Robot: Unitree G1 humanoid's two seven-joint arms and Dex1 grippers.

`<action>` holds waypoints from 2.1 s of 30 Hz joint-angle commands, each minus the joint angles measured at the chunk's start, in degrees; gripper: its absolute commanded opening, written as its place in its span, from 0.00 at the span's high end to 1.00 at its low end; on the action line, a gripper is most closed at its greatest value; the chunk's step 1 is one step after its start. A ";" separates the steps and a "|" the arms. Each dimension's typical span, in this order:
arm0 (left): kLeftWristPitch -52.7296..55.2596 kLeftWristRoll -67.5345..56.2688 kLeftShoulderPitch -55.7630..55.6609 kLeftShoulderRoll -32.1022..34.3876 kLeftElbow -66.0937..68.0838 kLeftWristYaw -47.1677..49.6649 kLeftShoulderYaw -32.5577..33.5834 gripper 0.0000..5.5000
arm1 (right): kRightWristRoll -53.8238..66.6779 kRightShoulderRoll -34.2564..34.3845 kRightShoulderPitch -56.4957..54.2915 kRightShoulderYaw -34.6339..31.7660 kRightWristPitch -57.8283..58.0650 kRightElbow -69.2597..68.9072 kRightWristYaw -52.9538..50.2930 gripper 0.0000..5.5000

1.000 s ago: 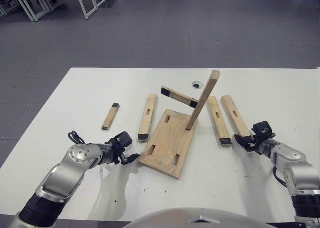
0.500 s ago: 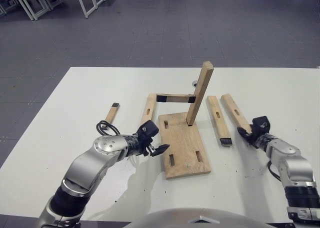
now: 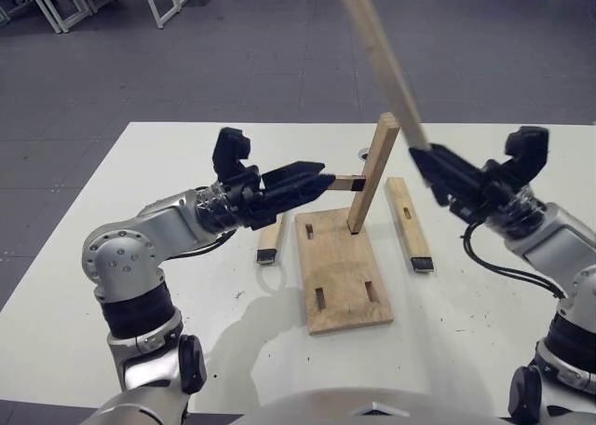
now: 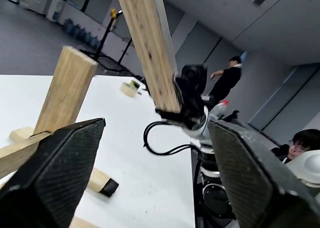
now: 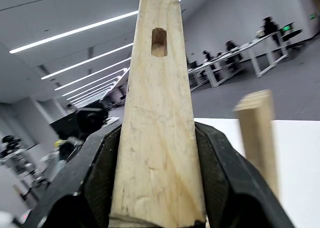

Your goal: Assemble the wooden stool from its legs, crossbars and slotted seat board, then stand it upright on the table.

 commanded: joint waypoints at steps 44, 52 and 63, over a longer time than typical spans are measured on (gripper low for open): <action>-26.37 11.59 10.34 20.48 4.24 -15.80 -9.13 0.63 | -45.54 -23.12 15.05 41.27 -7.84 -4.05 -4.60 0.36; -43.49 31.95 13.93 20.38 11.02 -26.39 -17.82 0.63 | -51.23 -35.43 15.04 36.97 -18.92 3.27 16.19 0.36; -47.32 37.19 13.68 13.52 13.62 -25.78 -21.80 0.63 | -56.08 -32.01 13.14 36.30 -21.22 5.68 20.92 0.36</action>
